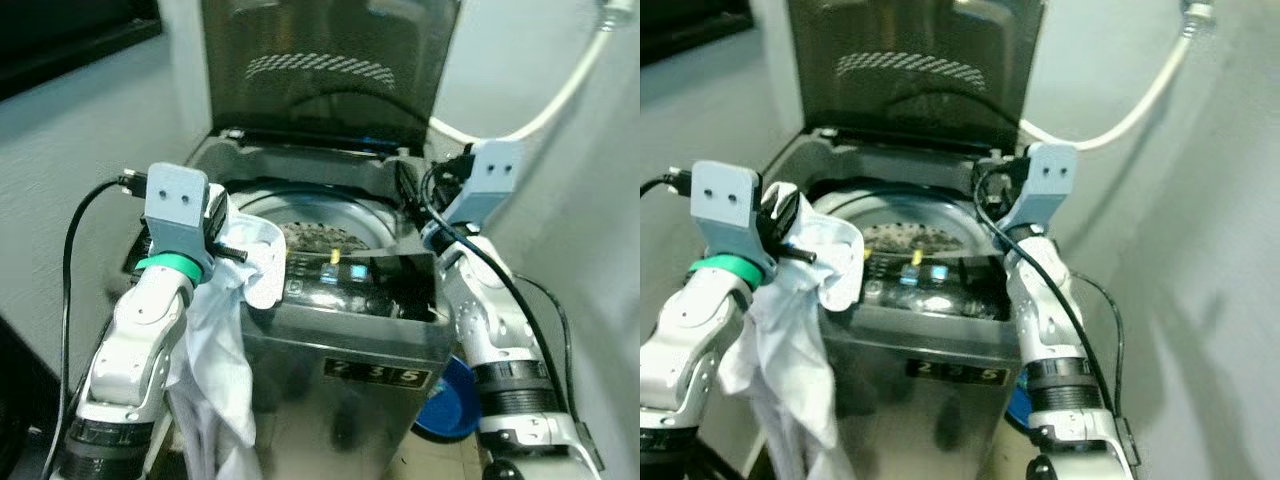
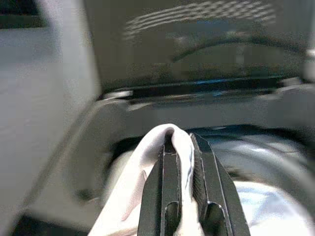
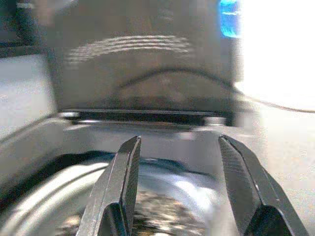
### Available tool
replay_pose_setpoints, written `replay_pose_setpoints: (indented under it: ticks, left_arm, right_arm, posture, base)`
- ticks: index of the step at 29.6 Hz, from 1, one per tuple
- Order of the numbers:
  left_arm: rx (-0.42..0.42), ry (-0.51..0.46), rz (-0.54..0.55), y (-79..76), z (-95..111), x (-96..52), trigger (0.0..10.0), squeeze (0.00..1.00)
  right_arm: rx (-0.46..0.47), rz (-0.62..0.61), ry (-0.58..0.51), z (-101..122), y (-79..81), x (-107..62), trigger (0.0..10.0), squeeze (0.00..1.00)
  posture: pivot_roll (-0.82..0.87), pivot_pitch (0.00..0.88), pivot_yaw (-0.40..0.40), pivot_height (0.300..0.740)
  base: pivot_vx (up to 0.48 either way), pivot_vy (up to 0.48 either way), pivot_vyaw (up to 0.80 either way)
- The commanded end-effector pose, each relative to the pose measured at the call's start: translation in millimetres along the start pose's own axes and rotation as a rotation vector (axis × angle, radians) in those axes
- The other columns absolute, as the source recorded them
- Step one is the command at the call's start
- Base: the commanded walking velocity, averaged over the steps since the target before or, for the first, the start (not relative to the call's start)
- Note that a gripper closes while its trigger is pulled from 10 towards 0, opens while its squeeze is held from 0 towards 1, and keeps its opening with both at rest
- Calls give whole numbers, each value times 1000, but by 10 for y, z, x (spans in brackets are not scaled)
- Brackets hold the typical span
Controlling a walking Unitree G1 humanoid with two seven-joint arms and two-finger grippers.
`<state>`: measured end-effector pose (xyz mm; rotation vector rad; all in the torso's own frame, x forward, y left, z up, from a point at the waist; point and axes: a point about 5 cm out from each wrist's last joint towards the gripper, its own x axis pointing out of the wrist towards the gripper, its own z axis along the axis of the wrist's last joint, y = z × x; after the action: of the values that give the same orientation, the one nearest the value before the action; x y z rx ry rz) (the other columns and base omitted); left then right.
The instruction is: Clothes washing
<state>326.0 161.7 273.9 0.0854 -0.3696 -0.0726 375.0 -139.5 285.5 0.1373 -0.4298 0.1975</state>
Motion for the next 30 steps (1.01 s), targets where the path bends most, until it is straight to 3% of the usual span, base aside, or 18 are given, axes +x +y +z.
replay_pose_setpoints:
  ticks: [1,15,26,30]
  left_arm:
    - [-1,-29,13,42,65,-20,10000,0]
    - [-50,-4,48,46,31,-94,10000,0]
    - [-49,-18,40,50,59,-107,10000,0]
    - [-48,-27,38,60,73,-112,10000,0]
  right_arm:
    - [10,31,-16,40,82,20,10000,0]
    - [-4,93,53,-138,203,-60,10000,0]
    - [1,47,78,-183,137,-74,10000,0]
    - [-21,48,76,-195,134,-90,10000,0]
  posture:
    - [55,53,32,740]
    - [61,61,12,740]
    - [62,62,12,740]
    - [63,58,11,740]
  base:
    - [0,0,-800]
    - [0,0,-94]
    - [0,480,-715]
    - [0,240,0]
